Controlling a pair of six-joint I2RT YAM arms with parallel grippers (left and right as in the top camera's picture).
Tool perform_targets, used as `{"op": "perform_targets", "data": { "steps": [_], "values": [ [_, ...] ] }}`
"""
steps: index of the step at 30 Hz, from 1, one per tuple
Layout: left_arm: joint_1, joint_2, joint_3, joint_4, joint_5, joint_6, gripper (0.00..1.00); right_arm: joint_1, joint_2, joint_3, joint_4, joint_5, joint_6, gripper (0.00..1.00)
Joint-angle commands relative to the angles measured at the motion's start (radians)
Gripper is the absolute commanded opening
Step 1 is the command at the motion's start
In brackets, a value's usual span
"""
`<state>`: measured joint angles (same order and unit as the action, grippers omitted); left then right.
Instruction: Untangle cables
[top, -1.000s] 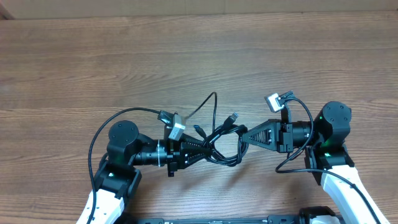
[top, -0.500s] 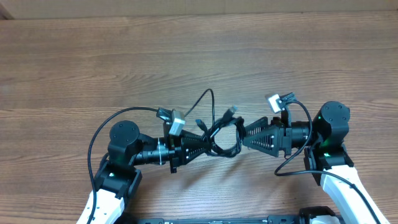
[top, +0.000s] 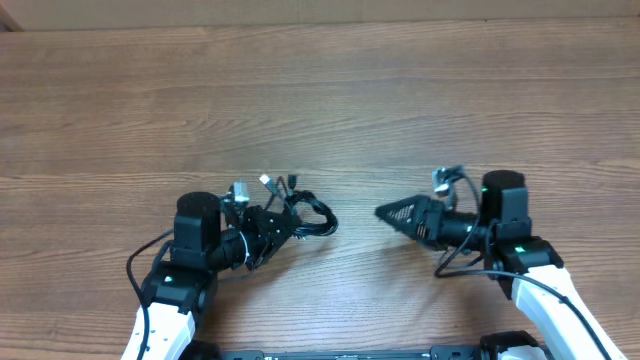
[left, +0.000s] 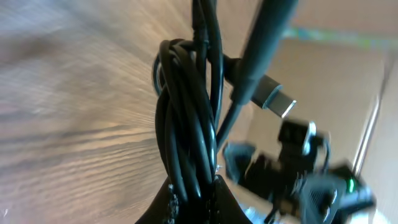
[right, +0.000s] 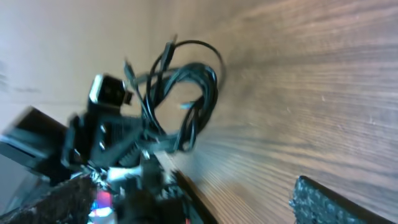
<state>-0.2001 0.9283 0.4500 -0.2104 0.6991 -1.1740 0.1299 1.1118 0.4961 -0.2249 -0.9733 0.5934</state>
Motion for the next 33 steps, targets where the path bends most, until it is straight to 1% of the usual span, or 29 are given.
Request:
{"op": "perform_targets", "data": {
  "steps": [1,3,4,6,8,13,15,18,20,21,27,29,31,33],
  "values": [
    [0.003,-0.006,0.009,0.005,-0.071,-0.204,0.04,0.098,-0.004,0.008,-0.019,0.100,-0.105,0.90],
    [0.003,-0.006,0.009,0.005,-0.071,-0.233,0.04,0.167,-0.004,0.008,-0.016,0.190,-0.091,0.81],
    [0.003,-0.006,0.009,0.005,-0.069,-0.241,0.04,0.202,-0.004,0.008,-0.016,0.245,-0.055,0.77],
    [0.003,-0.006,0.009,0.005,-0.066,-0.245,0.05,0.264,-0.004,0.008,-0.016,0.330,0.034,0.75],
    [0.003,-0.006,0.009,0.005,-0.066,-0.245,0.04,0.326,-0.004,0.008,-0.003,0.400,0.119,0.75],
    [0.003,-0.006,0.009,0.005,-0.048,-0.256,0.04,0.435,-0.004,0.008,0.105,0.453,0.248,0.75],
    [0.003,-0.006,0.009,0.004,-0.032,-0.264,0.04,0.477,-0.004,0.008,0.135,0.513,0.317,0.71],
    [0.003,-0.006,0.009,0.004,-0.010,-0.265,0.04,0.530,0.003,0.008,0.134,0.623,0.411,0.55],
    [0.003,-0.006,0.009,0.005,0.008,-0.275,0.04,0.560,0.016,0.008,0.135,0.668,0.463,0.49],
    [0.003,-0.006,0.009,0.004,0.016,-0.281,0.04,0.575,0.025,0.008,0.135,0.688,0.487,0.47],
    [0.003,-0.006,0.009,-0.003,0.026,-0.282,0.04,0.631,0.079,0.008,0.204,0.689,0.503,0.48],
    [0.003,-0.006,0.009,-0.003,0.026,-0.282,0.04,0.645,0.084,0.008,0.237,0.676,0.506,0.49],
    [0.003,-0.006,0.009,-0.004,0.027,-0.282,0.04,0.656,0.084,0.008,0.270,0.667,0.507,0.52],
    [0.003,-0.006,0.009,-0.004,0.026,-0.281,0.05,0.661,0.084,0.008,0.298,0.669,0.521,0.53]
  ]
}}
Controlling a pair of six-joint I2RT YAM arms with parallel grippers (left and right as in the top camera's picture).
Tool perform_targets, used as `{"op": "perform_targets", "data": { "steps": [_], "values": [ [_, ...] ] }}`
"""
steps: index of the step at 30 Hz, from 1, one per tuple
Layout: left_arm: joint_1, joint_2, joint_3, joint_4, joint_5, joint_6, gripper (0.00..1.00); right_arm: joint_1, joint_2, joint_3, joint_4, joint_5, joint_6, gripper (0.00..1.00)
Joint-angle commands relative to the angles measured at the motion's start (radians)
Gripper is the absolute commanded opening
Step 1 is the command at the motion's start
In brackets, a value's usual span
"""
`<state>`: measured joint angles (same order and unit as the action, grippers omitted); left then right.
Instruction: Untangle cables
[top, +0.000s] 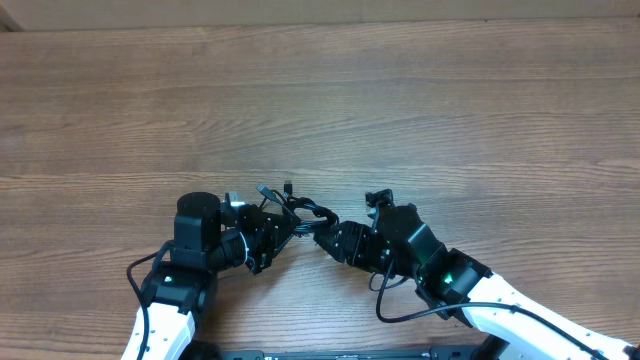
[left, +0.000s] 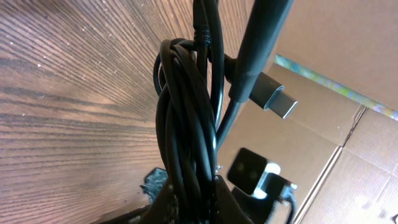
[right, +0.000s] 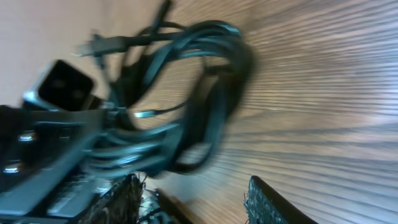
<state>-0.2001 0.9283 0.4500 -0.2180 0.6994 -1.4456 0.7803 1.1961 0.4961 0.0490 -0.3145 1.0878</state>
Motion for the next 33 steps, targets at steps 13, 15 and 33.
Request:
{"op": "perform_targets", "data": {
  "steps": [13,15,33],
  "values": [
    [-0.046,-0.006,0.009,0.006,0.047,-0.076,0.04,0.010,-0.001,0.008,-0.001,0.187,0.195,0.47],
    [-0.050,-0.006,0.009,0.006,0.074,-0.081,0.04,0.010,-0.001,0.008,-0.013,0.228,0.249,0.48],
    [-0.095,-0.006,0.009,0.013,0.117,-0.136,0.04,0.010,-0.001,0.008,0.168,0.278,0.423,0.66]
  ]
}}
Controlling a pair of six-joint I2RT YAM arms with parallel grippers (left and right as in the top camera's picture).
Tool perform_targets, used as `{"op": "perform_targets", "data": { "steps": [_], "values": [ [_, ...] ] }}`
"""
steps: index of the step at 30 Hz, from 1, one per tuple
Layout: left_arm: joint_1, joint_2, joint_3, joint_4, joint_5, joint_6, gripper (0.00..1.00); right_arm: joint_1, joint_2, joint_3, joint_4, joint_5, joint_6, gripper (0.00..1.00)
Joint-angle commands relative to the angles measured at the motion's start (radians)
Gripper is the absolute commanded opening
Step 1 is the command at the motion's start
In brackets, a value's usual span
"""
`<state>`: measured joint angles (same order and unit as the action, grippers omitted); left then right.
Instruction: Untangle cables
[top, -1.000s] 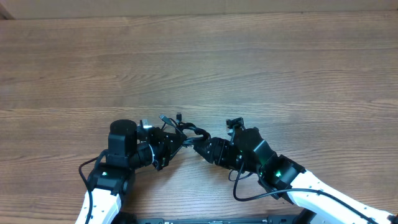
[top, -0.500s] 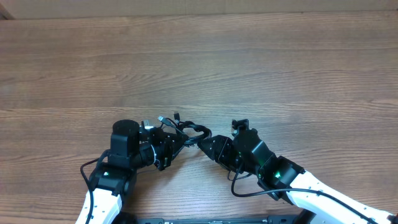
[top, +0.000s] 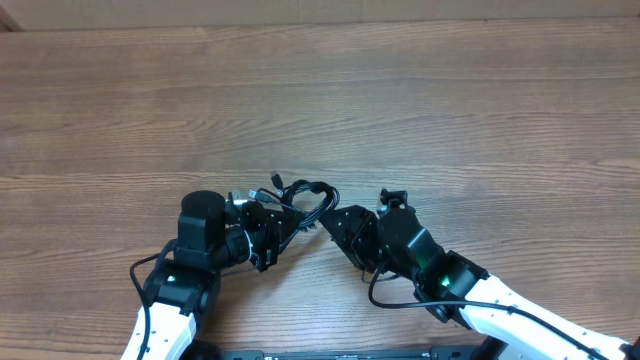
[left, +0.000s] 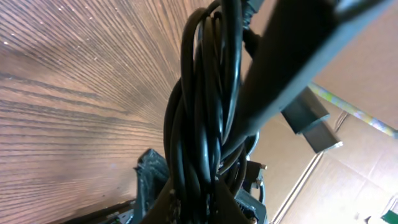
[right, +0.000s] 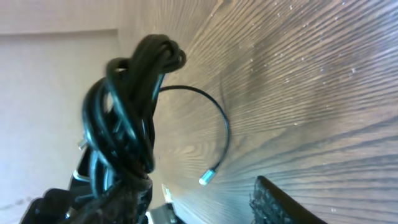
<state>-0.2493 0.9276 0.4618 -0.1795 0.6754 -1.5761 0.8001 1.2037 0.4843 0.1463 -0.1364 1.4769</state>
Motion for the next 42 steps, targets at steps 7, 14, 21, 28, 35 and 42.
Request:
{"op": "perform_targets", "data": {
  "steps": [7,14,21,28,35,42],
  "values": [
    [-0.046,-0.005,-0.003,-0.006,0.245,-0.026,0.04,-0.010,0.004,0.020,0.082,0.207,0.034,0.70],
    [-0.046,-0.005,-0.003,0.119,0.340,-0.042,0.04,-0.010,0.088,0.020,0.088,0.252,-0.049,0.67],
    [-0.045,-0.005,-0.003,0.129,0.350,-0.043,0.04,-0.010,0.158,0.020,0.056,0.248,-0.193,0.62],
    [-0.014,-0.005,-0.003,0.129,0.364,-0.024,0.04,-0.010,0.158,0.020,-0.083,0.215,-0.264,0.34],
    [0.036,-0.005,-0.003,0.128,0.393,0.027,0.04,-0.010,0.154,0.020,-0.171,0.059,-0.428,0.04],
    [0.096,-0.005,-0.003,0.128,0.413,0.112,0.04,-0.010,0.087,0.020,-0.302,0.006,-0.577,0.04]
  ]
}}
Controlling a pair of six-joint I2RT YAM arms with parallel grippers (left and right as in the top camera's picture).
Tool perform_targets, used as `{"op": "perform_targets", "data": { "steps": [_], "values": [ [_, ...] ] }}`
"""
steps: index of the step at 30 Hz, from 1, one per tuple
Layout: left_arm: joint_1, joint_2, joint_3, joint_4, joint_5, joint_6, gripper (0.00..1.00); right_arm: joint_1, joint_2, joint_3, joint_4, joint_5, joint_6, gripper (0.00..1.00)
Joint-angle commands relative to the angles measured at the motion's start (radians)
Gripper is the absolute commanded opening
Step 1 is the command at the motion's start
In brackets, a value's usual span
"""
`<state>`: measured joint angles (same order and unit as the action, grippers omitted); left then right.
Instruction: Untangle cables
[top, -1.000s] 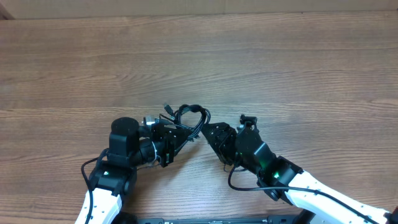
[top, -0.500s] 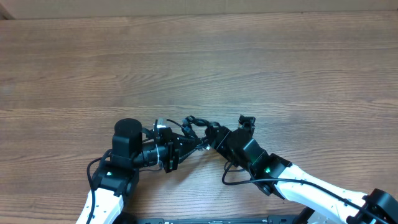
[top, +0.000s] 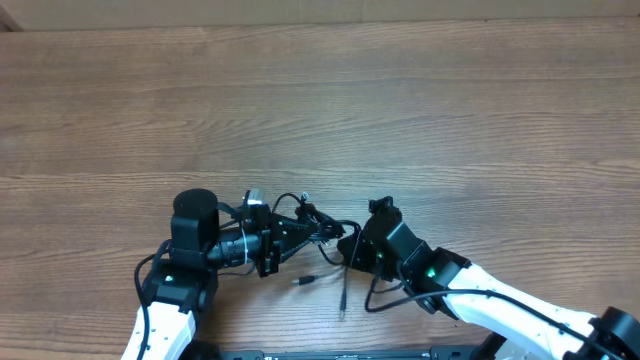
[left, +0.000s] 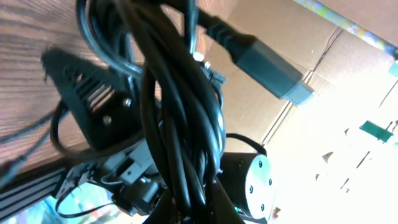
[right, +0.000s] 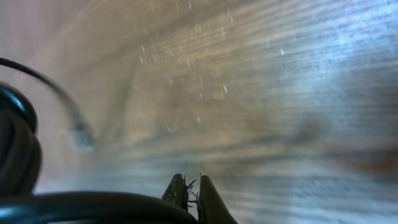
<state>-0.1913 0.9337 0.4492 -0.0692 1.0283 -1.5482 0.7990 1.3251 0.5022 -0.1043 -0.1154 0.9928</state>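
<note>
A tangled bundle of black cables hangs between both arms just above the wooden table. My left gripper is shut on the bundle's left part; in the left wrist view the strands run up from the gripper, with a grey-tipped USB plug sticking out. My right gripper is shut at the bundle's right end, and a thick black strand runs into its closed fingers. Two loose cable ends lie on the table in front.
A small plug end on a thin lead shows blurred over the table in the right wrist view. Brown cardboard walls stand beyond the table. The table's far edge runs along the top of the overhead view.
My right gripper was open beside the bundle and is now shut on a strand at its right end. Two cable ends now trail onto the table. The left gripper still holds the bundle.
My left gripper held the bundle throughout. The right gripper stood open far to the right, then open against the bundle's right side, then open just below it. Now it is shut on a strand and the bundle has spread, with ends hanging out.
</note>
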Motion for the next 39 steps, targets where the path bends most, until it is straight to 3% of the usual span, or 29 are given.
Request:
{"op": "perform_targets", "data": {
  "steps": [1,13,18,23,26,32,37,38,39],
  "values": [
    [0.049,-0.011,0.010,0.018,0.068,0.097,0.04,-0.009,-0.047,0.002,-0.077,-0.013,-0.105,0.04],
    [0.127,-0.011,0.010,0.018,0.132,0.226,0.04,-0.009,-0.162,0.002,-0.439,0.230,-0.103,0.07],
    [0.126,-0.011,0.010,0.019,0.128,0.226,0.04,-0.009,-0.162,0.002,-0.449,0.205,-0.100,0.19],
    [0.126,-0.011,0.010,0.018,0.125,0.229,0.04,-0.009,-0.162,0.002,-0.346,0.103,-0.105,0.28],
    [0.126,-0.011,0.010,0.018,0.130,0.237,0.04,-0.009,-0.164,0.002,-0.318,0.119,-0.133,0.40],
    [0.138,-0.011,0.010,0.033,0.175,0.238,0.04,-0.020,-0.166,0.002,-0.442,0.286,-0.209,0.58],
    [0.185,-0.013,0.010,0.103,0.225,0.296,0.04,-0.119,-0.166,0.002,-0.536,0.301,-0.117,0.60],
    [0.197,-0.014,0.010,0.128,0.246,0.301,0.04,-0.171,-0.166,0.002,-0.541,0.284,-0.074,0.73],
    [0.203,-0.014,0.010,0.152,0.261,0.307,0.04,-0.187,-0.166,0.002,-0.539,0.270,-0.063,0.75]
  ]
}}
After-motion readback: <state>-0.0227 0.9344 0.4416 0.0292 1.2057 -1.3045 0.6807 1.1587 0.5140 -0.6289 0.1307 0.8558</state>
